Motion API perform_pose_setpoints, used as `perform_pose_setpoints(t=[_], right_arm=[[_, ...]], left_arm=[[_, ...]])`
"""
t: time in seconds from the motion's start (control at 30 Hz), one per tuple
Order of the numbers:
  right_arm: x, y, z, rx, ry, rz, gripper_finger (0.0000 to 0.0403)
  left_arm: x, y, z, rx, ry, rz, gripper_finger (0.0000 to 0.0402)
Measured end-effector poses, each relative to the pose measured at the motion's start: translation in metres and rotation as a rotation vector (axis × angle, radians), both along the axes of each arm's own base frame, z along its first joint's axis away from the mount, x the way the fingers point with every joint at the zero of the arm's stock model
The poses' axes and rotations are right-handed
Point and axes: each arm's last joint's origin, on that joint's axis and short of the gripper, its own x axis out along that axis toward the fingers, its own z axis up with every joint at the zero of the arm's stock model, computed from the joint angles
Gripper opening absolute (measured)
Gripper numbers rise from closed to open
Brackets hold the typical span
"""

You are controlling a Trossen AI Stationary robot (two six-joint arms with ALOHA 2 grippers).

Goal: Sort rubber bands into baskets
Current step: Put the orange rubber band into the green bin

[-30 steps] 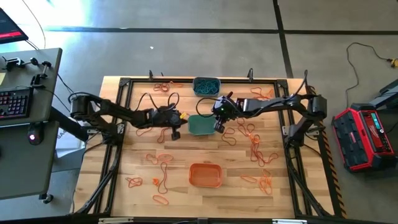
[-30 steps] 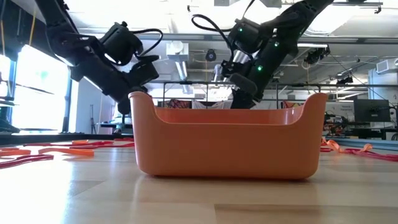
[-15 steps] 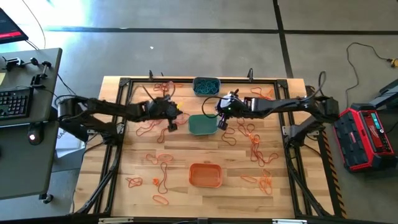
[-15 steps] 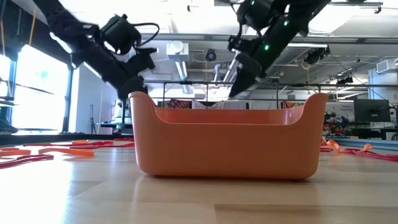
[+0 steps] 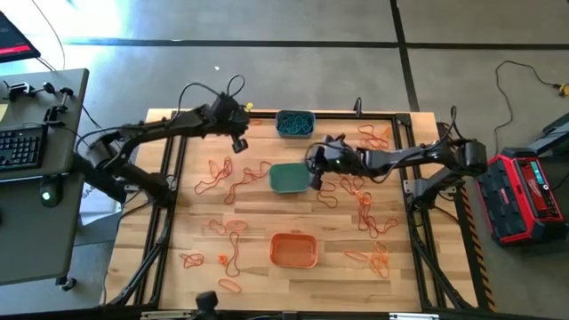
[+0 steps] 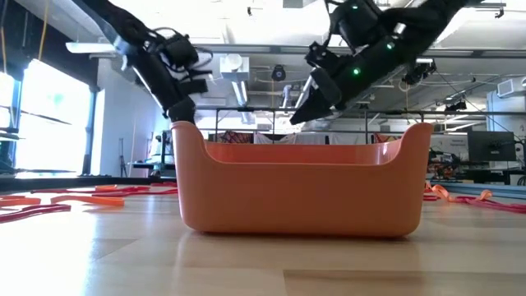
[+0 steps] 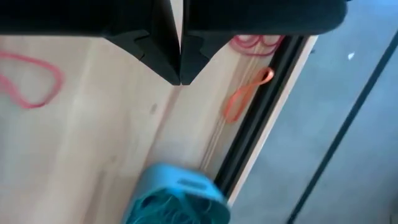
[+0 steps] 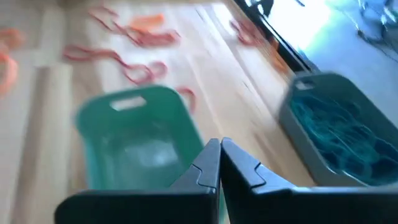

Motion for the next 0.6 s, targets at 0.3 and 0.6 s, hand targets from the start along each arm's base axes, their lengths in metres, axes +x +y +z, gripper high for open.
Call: perform_pose_setpoints(t=[0.3, 0.6], right_arm=[[-0.008, 0.014, -0.015, 0.015, -0.093, 0.027, 0.0], [-0.006, 0.025, -0.015, 0.009, -0.098, 0.067, 0.0]], left_arm=[[0.018, 0.049, -0.034, -0.065, 0.108, 0.03, 0.0071], [0.043, 0.087, -0.046, -0.075, 0.131, 0.043, 0.0099]])
